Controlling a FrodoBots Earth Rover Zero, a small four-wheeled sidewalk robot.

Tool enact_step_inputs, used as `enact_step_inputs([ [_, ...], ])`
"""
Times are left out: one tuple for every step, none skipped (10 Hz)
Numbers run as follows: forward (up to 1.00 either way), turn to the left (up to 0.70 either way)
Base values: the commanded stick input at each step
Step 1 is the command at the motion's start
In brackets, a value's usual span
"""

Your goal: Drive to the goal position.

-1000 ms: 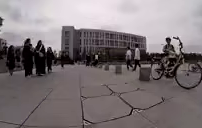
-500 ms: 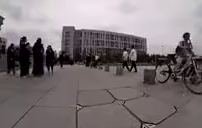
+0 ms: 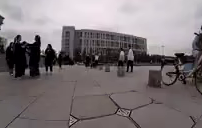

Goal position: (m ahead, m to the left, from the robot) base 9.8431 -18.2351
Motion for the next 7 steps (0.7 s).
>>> enact_step_inputs([
  [0.7, 0.0],
  [0.69, 0.0],
  [0.7, 0.0],
  [0.7, 0.0],
  [0.7, 0.0],
  [0.7, 0.0],
  [0.58, 0.0],
])
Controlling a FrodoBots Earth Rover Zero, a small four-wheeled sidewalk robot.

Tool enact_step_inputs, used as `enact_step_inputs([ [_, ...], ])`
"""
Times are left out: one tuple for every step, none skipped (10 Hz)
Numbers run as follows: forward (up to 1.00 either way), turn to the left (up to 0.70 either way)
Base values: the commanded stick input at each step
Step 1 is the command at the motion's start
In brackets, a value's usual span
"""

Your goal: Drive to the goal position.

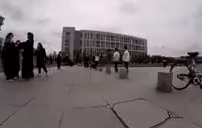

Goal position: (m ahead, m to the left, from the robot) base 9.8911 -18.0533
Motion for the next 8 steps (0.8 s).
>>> enact_step_inputs([
  [0.27, 0.0],
  [0.2, 0.0],
  [0.22, 0.0],
  [0.0, 0.0],
  [0.0, 0.0],
  [0.0, 0.0],
  [0.28, 0.0],
  [0.68, 0.0],
])
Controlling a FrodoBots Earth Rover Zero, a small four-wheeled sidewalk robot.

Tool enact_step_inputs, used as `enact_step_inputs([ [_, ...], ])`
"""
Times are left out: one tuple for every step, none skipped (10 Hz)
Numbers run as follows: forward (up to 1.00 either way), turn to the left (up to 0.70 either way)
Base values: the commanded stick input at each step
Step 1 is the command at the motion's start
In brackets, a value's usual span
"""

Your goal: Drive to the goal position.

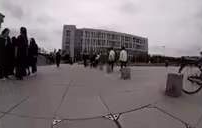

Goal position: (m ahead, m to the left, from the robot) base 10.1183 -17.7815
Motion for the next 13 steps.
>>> enact_step_inputs([
  [0.69, 0.0],
  [0.69, 0.0],
  [0.69, -0.14],
  [0.69, -0.14],
  [0.69, -0.14],
  [0.67, -0.13],
  [0.67, -0.13],
  [0.67, -0.13],
  [0.67, -0.13],
  [0.68, -0.14],
  [0.68, -0.14],
  [0.68, -0.14],
  [0.68, -0.14],
])
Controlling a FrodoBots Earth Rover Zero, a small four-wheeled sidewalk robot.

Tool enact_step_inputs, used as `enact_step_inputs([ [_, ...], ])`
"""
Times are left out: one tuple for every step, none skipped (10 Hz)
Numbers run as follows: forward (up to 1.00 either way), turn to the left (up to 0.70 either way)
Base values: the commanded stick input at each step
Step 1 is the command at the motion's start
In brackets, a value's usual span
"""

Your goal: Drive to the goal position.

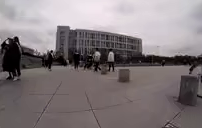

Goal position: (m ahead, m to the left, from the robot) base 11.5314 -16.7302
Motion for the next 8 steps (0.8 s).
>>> enact_step_inputs([
  [0.68, -0.14],
  [0.68, -0.14],
  [0.6, -0.22],
  [0.43, -0.41],
  [0.13, -0.51],
  [0.04, -0.54],
  [0.0, -0.7],
  [0.0, -0.7],
])
